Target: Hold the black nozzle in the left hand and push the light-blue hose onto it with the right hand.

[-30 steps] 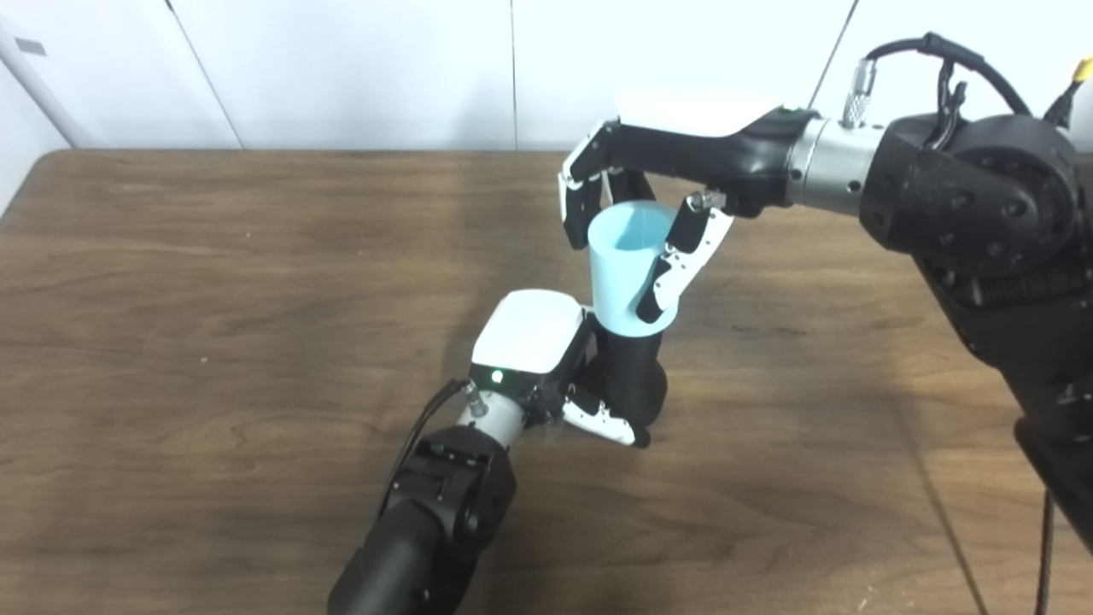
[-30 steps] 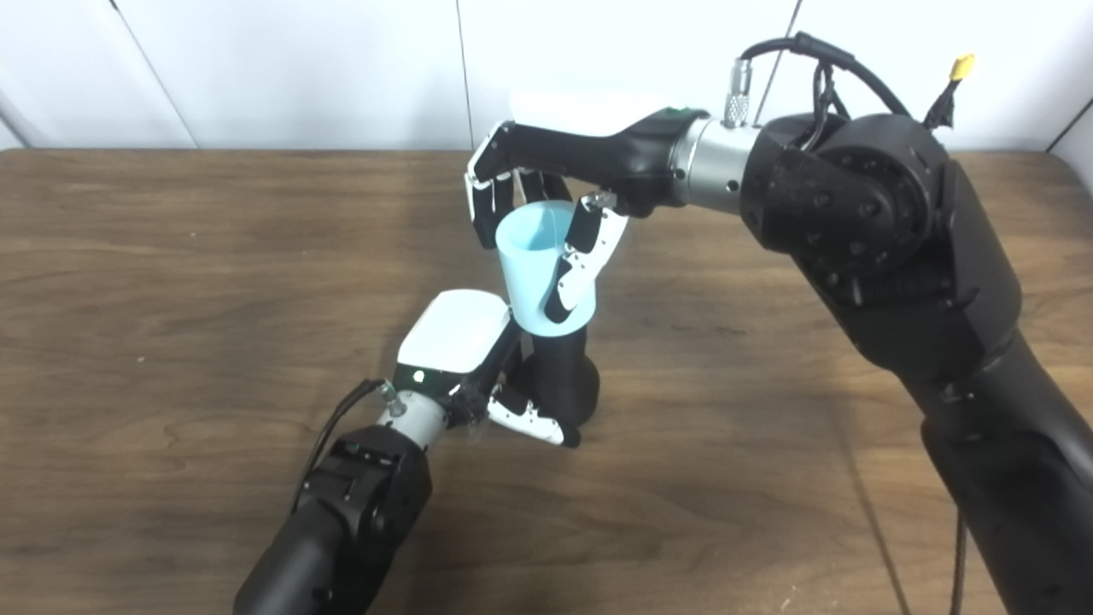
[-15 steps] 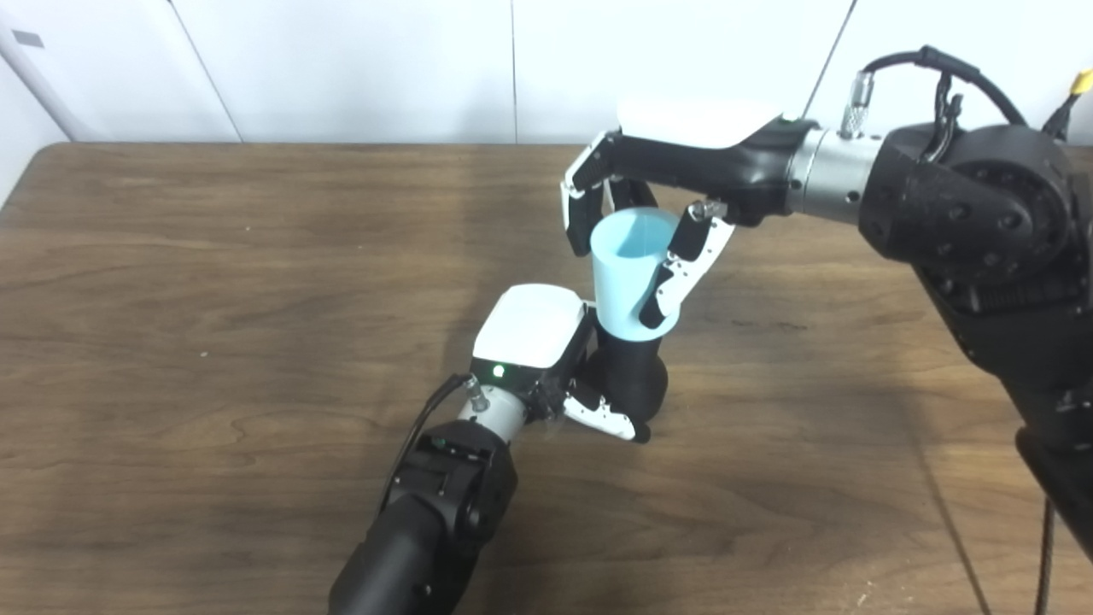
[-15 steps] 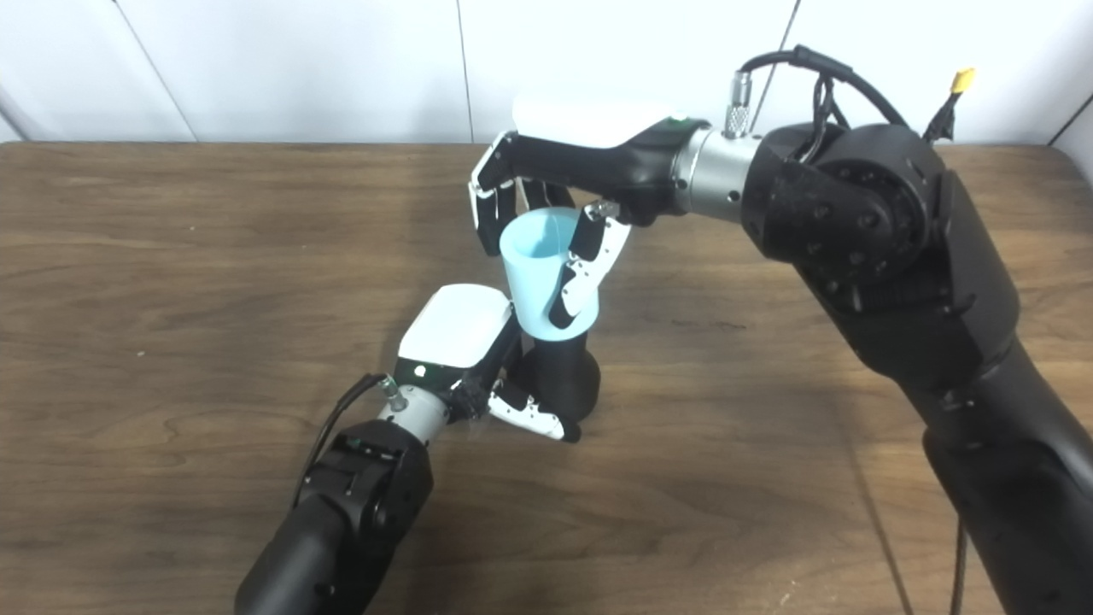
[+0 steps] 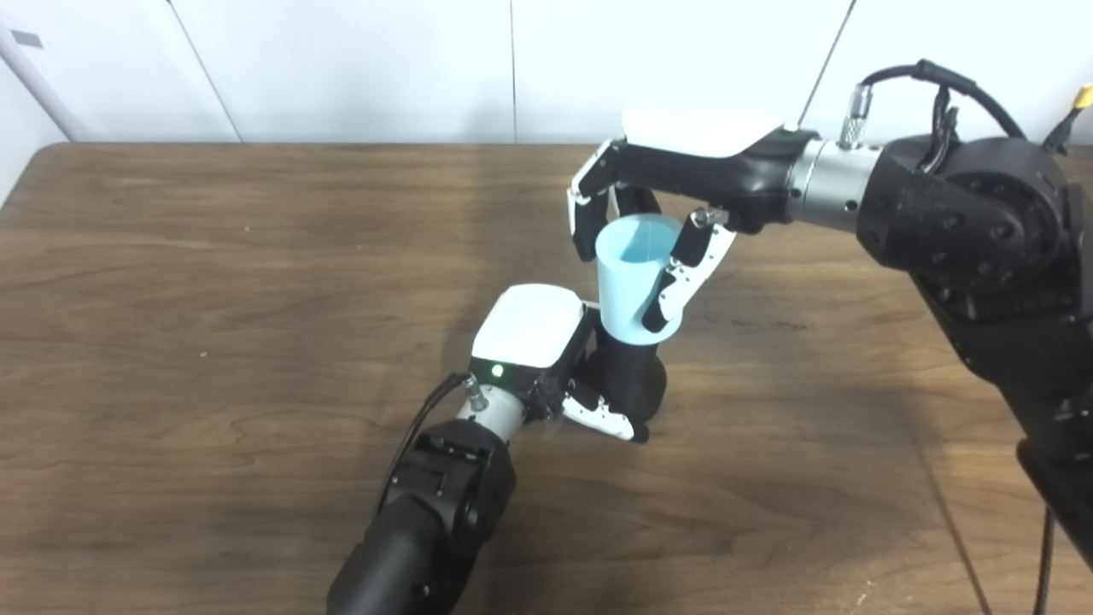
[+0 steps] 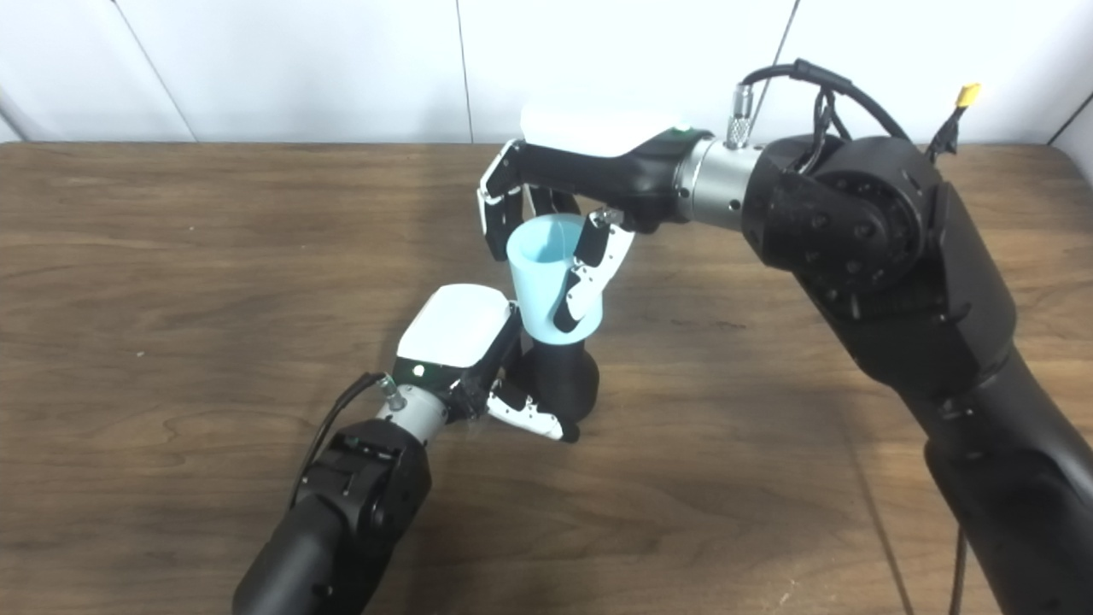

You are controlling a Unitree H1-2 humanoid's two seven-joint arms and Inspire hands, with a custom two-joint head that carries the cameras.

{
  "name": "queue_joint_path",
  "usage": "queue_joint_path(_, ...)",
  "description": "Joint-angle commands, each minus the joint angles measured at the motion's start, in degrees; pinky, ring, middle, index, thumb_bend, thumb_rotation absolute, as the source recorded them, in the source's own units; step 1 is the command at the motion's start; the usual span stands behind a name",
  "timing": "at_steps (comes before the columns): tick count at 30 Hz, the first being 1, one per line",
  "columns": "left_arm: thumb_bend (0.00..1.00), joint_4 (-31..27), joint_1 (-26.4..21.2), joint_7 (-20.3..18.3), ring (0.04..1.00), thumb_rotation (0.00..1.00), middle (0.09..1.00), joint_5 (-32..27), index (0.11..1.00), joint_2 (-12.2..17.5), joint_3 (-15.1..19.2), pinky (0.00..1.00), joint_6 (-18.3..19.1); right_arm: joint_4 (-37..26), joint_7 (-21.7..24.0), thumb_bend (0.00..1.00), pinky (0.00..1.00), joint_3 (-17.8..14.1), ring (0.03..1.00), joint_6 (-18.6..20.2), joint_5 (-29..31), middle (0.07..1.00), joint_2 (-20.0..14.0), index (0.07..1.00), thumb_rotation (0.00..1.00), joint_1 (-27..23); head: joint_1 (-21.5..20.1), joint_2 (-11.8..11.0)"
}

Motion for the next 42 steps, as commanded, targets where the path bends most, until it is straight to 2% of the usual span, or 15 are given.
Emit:
queue_joint_path(1, 0.53, -0.3, 0.4, -1.6, 0.482, 0.0, 0.468, 0.0, 0.488, -0.2, -0.4, 0.37, 0.0, 0.0, -1.7, 0.52, 0.37, -1.3, 0.397, -1.1, -0.3, 0.521, -1.4, 0.486, 0.0, -1.2, 0.0, 0.3)
queue_joint_path(4, 0.53, -0.6, 0.5, -2.0, 0.473, 0.0, 0.446, -0.1, 0.49, -0.2, -0.3, 0.37, -0.1, 0.0, -1.8, 0.52, 0.36, -1.3, 0.394, -1.0, -0.5, 0.519, -1.2, 0.491, 0.0, -1.0, -0.1, 0.4)
queue_joint_path(10, 0.53, -0.3, 0.6, -1.4, 0.486, 0.0, 0.48, 0.1, 0.485, 0.0, -0.2, 0.38, -0.4, 0.3, -1.5, 0.52, 0.35, -0.8, 0.388, -0.7, -1.1, 0.519, -1.2, 0.494, 0.0, -0.9, -0.4, 0.4)
queue_joint_path(21, 0.53, -1.0, 0.7, -2.4, 0.482, 0.0, 0.465, 0.3, 0.488, -0.1, 0.0, 0.38, -0.1, 0.1, -1.0, 0.52, 0.38, -1.0, 0.398, 0.6, -1.3, 0.519, -1.5, 0.479, 0.0, 0.1, -0.8, 0.8)
queue_joint_path(35, 0.53, -1.7, 0.5, -4.1, 0.504, 0.0, 0.491, 0.9, 0.483, -0.2, 0.3, 0.4, 0.1, -1.1, -0.1, 0.52, 0.38, -0.1, 0.392, 2.2, -1.4, 0.512, -2.6, 0.493, 0.0, 0.6, -1.1, 1.2)
queue_joint_path(42, 0.52, -1.7, 0.8, -3.5, 0.504, 0.0, 0.496, 0.6, 0.48, -0.4, 0.6, 0.4, -0.1, -2.8, 0.1, 0.52, 0.38, 0.4, 0.392, 3.2, -2.5, 0.515, -2.6, 0.489, 0.0, 0.9, -1.2, 1.3)
